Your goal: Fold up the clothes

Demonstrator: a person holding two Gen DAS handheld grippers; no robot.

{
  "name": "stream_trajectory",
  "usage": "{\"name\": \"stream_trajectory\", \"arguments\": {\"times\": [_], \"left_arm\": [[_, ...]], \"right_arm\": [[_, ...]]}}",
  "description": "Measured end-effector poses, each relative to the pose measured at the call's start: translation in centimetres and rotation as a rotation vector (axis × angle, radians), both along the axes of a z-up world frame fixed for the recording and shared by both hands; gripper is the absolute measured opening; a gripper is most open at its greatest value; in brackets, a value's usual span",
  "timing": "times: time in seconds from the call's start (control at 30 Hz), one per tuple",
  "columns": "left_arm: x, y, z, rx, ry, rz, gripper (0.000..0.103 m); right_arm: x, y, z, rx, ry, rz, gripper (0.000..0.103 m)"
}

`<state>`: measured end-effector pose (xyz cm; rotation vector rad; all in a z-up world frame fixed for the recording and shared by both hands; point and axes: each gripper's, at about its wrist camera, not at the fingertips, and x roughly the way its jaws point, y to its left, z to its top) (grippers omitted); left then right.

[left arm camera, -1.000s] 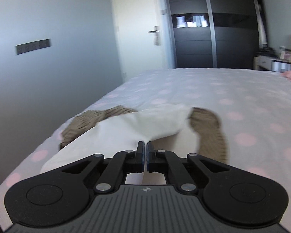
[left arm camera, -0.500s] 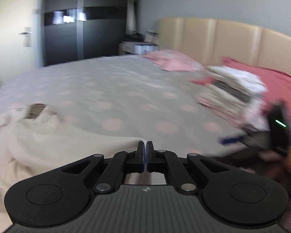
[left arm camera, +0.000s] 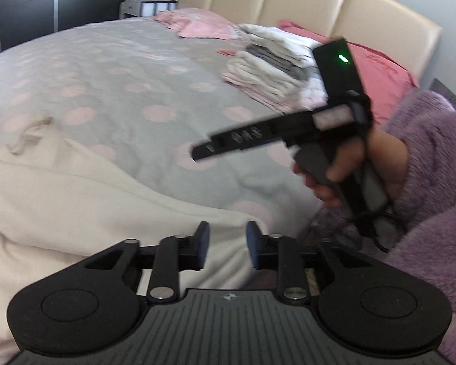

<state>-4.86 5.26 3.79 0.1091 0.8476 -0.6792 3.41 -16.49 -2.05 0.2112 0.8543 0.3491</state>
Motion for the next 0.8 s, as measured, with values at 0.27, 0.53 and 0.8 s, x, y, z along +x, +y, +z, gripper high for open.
{"name": "stream_trajectory", "arguments": {"times": [0.27,0.53,0.8], "left_arm": [[3.0,4.5,0.5,0.093,-0.009,0.271,0.048],[3.4,5.4,0.3,0.133,-0.002,0.305,0.048],[3.8,5.5,1.3,0.156,-0.054,0.301,0.048]], "right_arm": [[-0.6,4.0,-3.9,0.067,0.218,0.182,0.045],[-1.2,3.5,-1.3,-0.104,0.096,0.134,0.002],[-1.2,-1.3,3.1,-0.237,-0.004,0.021,0.000]]}}
